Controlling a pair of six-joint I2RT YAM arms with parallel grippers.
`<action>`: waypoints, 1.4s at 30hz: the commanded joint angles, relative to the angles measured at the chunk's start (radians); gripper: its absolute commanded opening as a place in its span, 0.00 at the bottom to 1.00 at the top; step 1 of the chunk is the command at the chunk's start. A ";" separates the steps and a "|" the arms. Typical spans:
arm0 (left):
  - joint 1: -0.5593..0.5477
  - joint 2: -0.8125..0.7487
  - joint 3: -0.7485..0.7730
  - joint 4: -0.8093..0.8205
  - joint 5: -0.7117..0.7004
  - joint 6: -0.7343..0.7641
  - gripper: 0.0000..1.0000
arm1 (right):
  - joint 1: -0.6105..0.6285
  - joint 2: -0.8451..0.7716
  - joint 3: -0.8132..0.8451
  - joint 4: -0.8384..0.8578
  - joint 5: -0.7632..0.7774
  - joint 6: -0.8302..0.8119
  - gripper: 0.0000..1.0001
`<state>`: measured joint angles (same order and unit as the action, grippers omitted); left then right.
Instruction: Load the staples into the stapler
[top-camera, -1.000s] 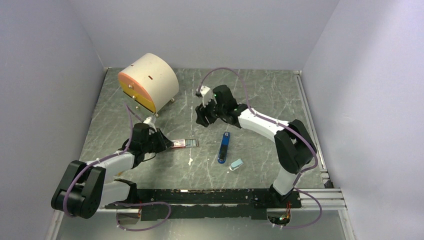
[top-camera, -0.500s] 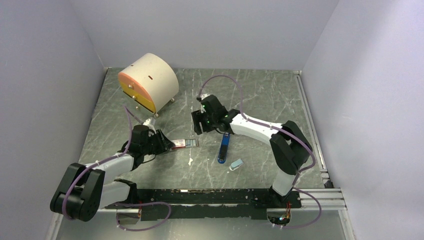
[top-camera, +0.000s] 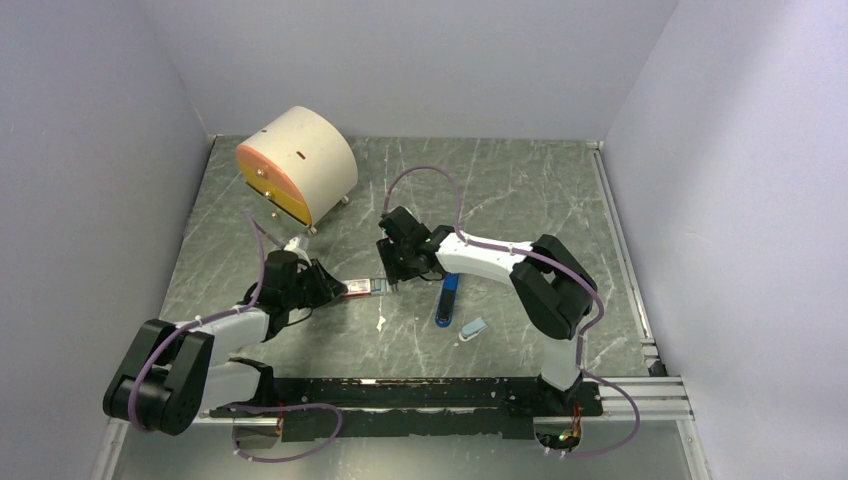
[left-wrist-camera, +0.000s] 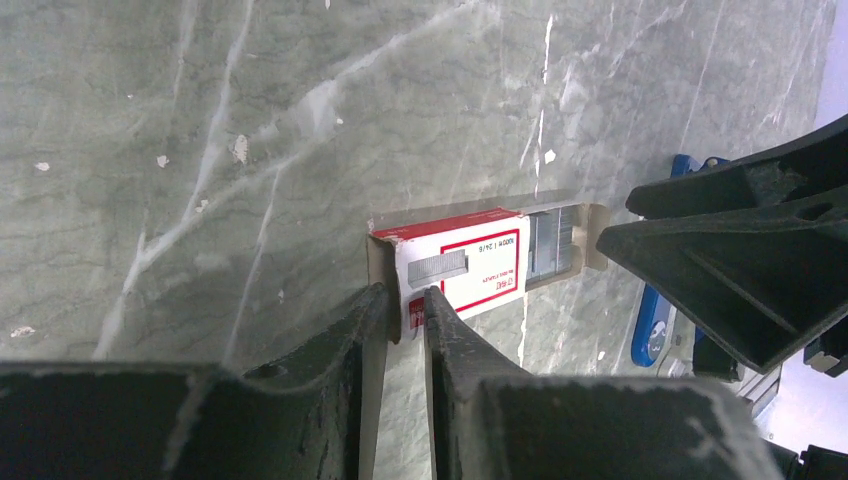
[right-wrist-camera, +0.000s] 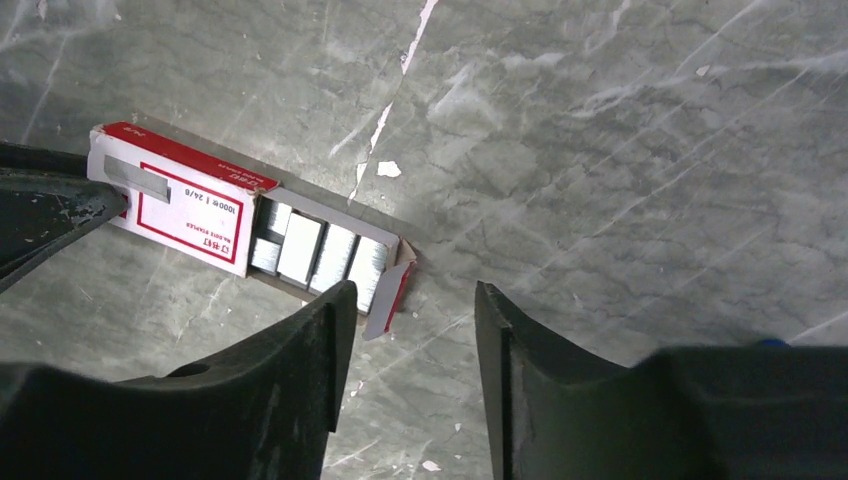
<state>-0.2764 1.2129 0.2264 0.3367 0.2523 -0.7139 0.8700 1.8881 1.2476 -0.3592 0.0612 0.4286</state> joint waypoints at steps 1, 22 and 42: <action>0.008 0.007 -0.005 0.062 -0.001 0.005 0.24 | 0.008 0.014 0.029 -0.031 0.030 0.033 0.48; 0.008 -0.013 -0.011 0.070 0.001 0.017 0.10 | 0.009 0.042 0.053 -0.085 0.016 0.066 0.04; 0.014 -0.132 0.011 -0.135 -0.220 0.027 0.05 | -0.094 0.040 0.047 -0.037 0.125 0.007 0.01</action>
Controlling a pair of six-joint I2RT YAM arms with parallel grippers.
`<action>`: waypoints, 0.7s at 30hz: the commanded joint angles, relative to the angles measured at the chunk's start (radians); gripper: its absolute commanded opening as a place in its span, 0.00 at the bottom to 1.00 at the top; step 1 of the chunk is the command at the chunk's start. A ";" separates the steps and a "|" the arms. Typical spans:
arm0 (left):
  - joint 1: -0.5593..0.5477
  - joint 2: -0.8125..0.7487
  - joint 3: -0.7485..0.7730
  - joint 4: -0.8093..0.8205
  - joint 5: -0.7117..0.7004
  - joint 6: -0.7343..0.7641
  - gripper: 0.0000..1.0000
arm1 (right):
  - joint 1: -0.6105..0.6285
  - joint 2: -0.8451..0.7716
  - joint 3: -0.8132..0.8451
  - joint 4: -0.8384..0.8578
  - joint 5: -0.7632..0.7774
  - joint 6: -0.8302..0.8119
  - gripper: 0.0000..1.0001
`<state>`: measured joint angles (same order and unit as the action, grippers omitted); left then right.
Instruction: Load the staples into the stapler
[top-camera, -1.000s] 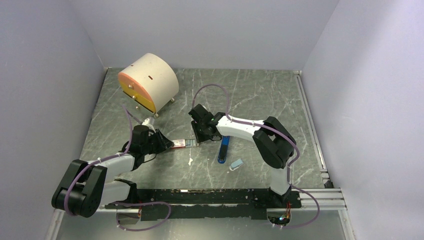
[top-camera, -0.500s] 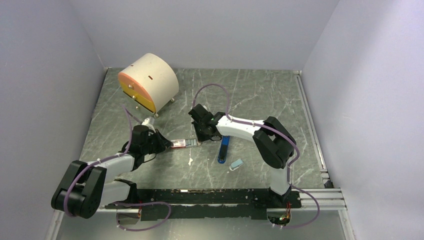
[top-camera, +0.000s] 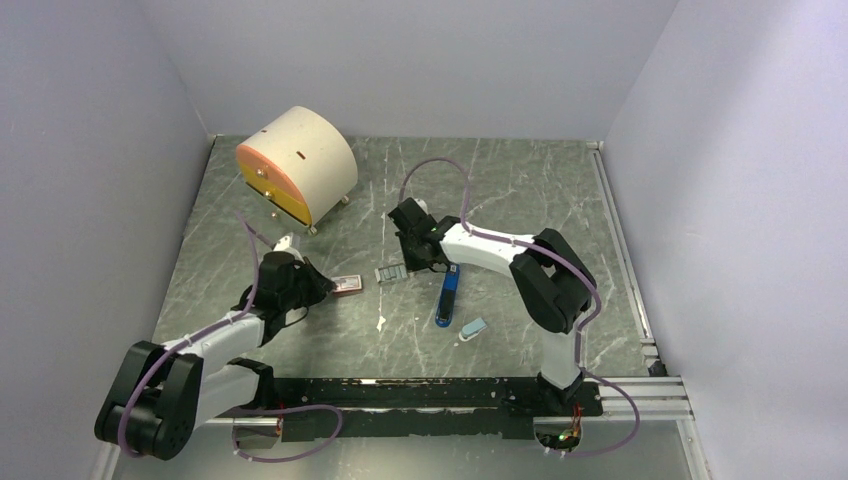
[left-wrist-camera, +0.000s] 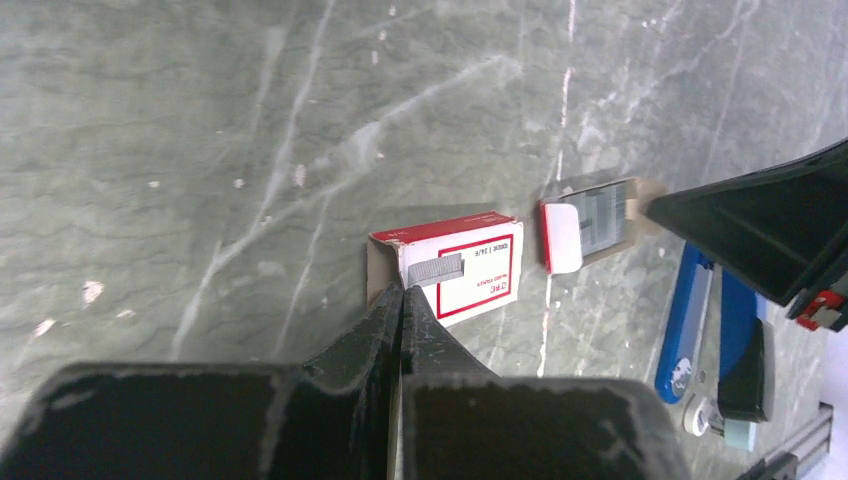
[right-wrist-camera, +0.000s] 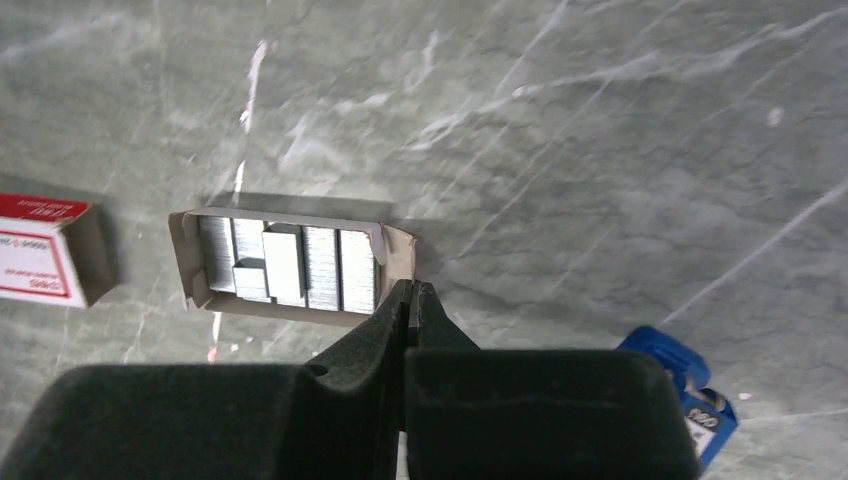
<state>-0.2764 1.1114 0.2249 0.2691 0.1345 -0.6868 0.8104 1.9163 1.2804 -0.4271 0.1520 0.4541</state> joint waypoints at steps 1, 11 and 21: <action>0.014 -0.039 0.015 -0.085 -0.124 -0.007 0.06 | -0.044 0.012 0.014 0.035 0.033 -0.020 0.03; 0.016 -0.111 0.056 -0.190 -0.156 -0.044 0.44 | -0.088 -0.095 -0.023 0.088 0.019 -0.044 0.58; 0.016 -0.360 0.166 -0.329 -0.072 -0.073 0.68 | -0.167 -0.381 -0.137 0.011 0.122 0.032 0.64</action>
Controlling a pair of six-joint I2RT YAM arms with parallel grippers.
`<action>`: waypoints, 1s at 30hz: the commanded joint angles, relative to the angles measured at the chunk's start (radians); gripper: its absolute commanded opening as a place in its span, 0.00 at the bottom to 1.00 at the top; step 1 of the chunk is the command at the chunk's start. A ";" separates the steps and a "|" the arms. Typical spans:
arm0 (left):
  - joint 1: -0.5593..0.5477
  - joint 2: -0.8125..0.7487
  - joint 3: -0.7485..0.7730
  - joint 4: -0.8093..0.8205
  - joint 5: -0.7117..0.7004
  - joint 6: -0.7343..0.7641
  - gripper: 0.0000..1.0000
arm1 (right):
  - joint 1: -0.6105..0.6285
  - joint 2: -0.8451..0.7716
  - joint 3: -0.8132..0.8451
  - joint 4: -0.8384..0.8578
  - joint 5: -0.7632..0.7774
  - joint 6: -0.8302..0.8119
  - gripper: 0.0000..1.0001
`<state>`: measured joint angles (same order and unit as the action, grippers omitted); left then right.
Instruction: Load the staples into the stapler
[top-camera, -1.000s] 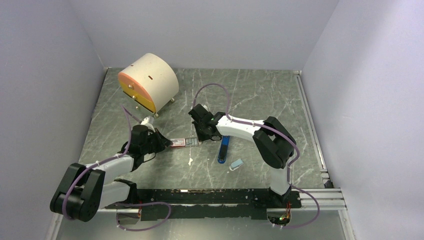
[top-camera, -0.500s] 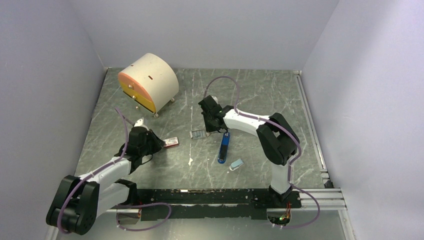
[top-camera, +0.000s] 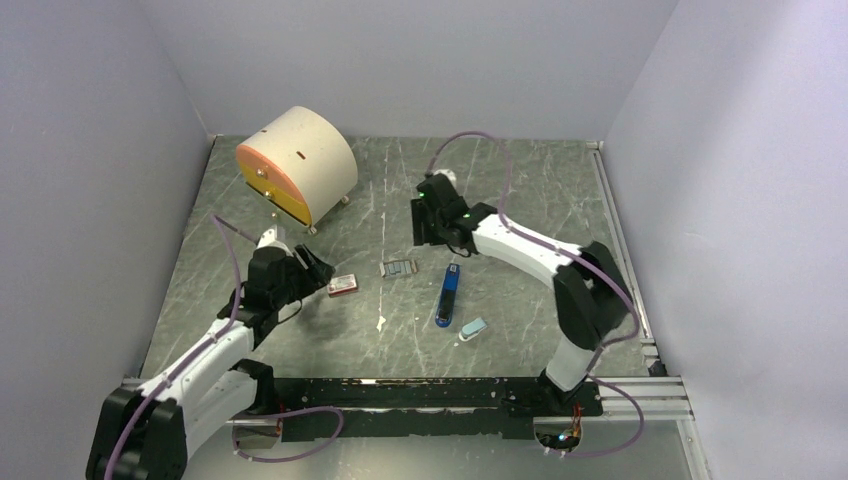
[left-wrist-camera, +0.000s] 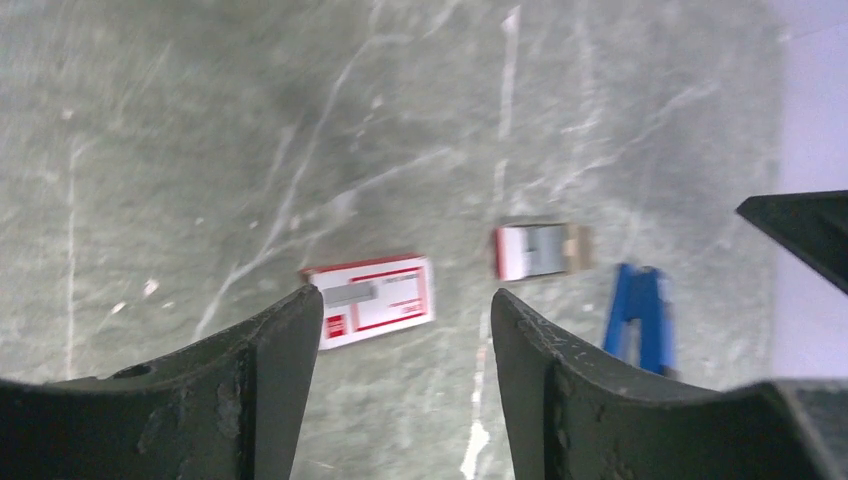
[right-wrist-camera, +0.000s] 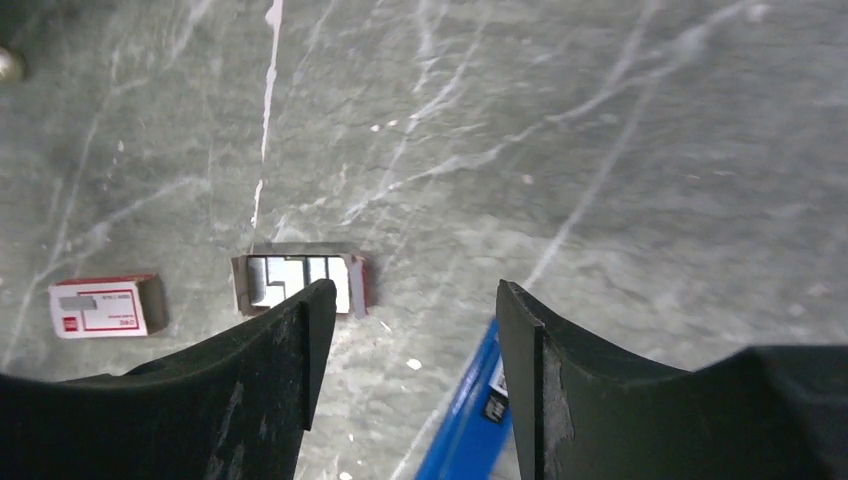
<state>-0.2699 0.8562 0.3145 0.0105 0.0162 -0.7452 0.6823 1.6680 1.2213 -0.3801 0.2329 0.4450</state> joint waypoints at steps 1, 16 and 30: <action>0.009 -0.142 0.091 -0.095 0.051 -0.012 0.69 | -0.052 -0.164 -0.099 -0.052 0.015 0.039 0.64; 0.009 -0.451 0.371 -0.498 0.225 0.072 0.71 | 0.151 -0.537 -0.457 -0.119 0.125 0.167 0.74; 0.009 -0.617 0.388 -0.689 0.184 0.043 0.92 | 0.282 -0.562 -0.562 -0.071 0.156 0.351 0.67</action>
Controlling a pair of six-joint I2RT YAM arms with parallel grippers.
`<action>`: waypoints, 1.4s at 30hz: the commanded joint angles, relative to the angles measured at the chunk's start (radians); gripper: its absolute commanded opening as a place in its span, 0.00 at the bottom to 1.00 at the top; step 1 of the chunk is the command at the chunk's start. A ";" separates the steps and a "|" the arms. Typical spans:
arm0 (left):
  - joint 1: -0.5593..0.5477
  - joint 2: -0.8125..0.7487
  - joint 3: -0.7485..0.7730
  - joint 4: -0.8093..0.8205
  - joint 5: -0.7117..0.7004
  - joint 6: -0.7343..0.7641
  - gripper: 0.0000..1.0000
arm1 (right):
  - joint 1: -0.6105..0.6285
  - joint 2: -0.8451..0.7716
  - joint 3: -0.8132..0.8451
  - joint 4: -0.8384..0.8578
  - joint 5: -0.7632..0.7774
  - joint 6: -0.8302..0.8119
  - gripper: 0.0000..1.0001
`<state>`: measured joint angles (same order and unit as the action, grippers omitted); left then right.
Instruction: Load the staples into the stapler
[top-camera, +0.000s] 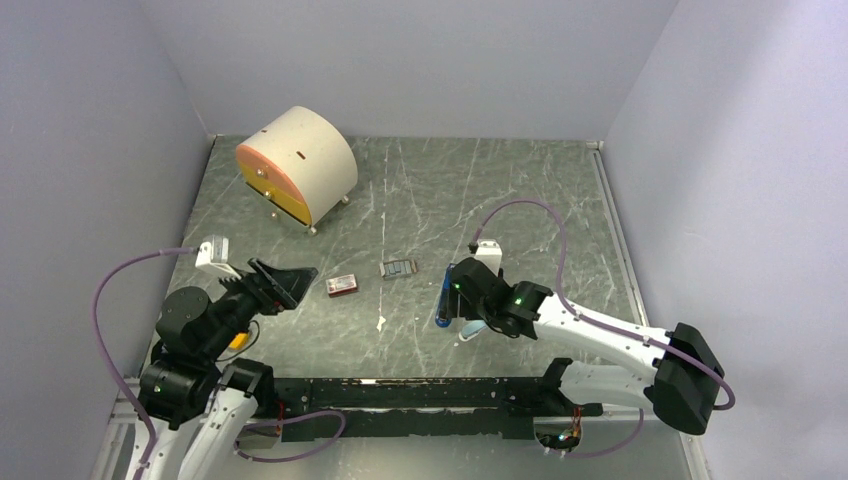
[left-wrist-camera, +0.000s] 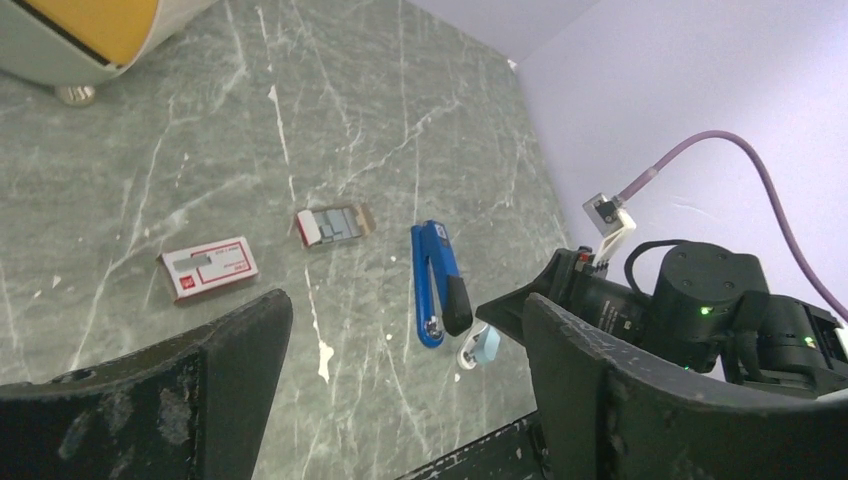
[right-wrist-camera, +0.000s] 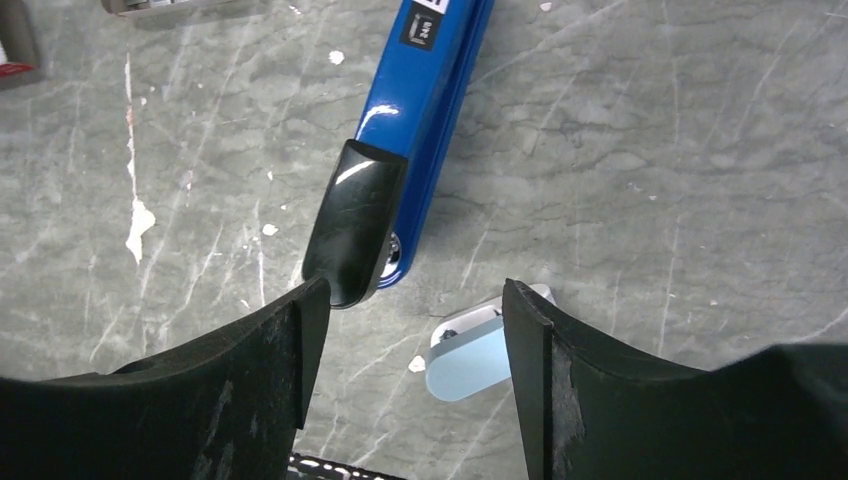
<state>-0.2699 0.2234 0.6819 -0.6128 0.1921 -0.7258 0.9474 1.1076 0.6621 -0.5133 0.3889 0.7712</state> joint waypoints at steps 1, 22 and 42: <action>0.009 0.028 0.023 -0.064 0.016 0.038 0.92 | 0.021 0.008 0.000 0.073 -0.009 0.017 0.67; 0.009 0.322 -0.029 0.213 -0.015 0.065 0.88 | 0.060 0.111 0.011 0.069 0.056 -0.017 0.46; 0.009 0.425 -0.264 0.499 0.297 0.027 0.90 | 0.058 0.244 0.125 -0.049 0.016 0.105 0.28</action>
<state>-0.2699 0.6178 0.4652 -0.2646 0.3698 -0.6712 1.0042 1.3045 0.7353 -0.5304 0.4007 0.8265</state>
